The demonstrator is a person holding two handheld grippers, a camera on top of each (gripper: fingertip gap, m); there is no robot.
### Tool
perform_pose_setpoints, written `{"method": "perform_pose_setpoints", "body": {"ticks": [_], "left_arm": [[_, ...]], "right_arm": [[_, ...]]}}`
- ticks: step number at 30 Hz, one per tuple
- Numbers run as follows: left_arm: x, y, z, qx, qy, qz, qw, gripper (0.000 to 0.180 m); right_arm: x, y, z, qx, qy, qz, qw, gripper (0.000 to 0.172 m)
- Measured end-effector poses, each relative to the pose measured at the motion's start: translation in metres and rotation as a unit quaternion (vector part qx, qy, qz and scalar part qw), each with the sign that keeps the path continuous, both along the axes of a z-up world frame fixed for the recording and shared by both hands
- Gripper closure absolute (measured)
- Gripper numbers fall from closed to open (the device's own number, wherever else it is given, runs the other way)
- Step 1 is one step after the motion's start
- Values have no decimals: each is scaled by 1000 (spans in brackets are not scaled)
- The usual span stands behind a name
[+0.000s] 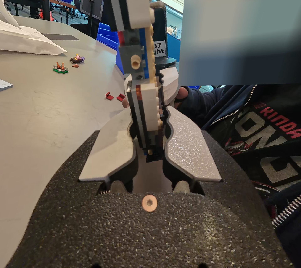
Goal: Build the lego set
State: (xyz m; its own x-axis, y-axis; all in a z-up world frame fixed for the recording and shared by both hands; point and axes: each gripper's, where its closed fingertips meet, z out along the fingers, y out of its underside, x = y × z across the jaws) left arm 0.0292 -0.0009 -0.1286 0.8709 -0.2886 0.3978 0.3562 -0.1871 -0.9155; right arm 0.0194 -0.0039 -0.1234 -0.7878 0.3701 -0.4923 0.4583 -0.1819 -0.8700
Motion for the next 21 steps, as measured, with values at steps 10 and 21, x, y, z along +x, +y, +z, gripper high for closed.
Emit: {"method": "perform_pose_setpoints", "body": {"ticks": [10,21], "left_arm": [[4,-1,1,-1,15,-4,1000,149],[3,-1,0,-4,14,-2,1000,149]], "right_arm": [[4,-1,1,3,16,14,1000,141],[4,-2,-1,-1,8,17,1000,141]]}}
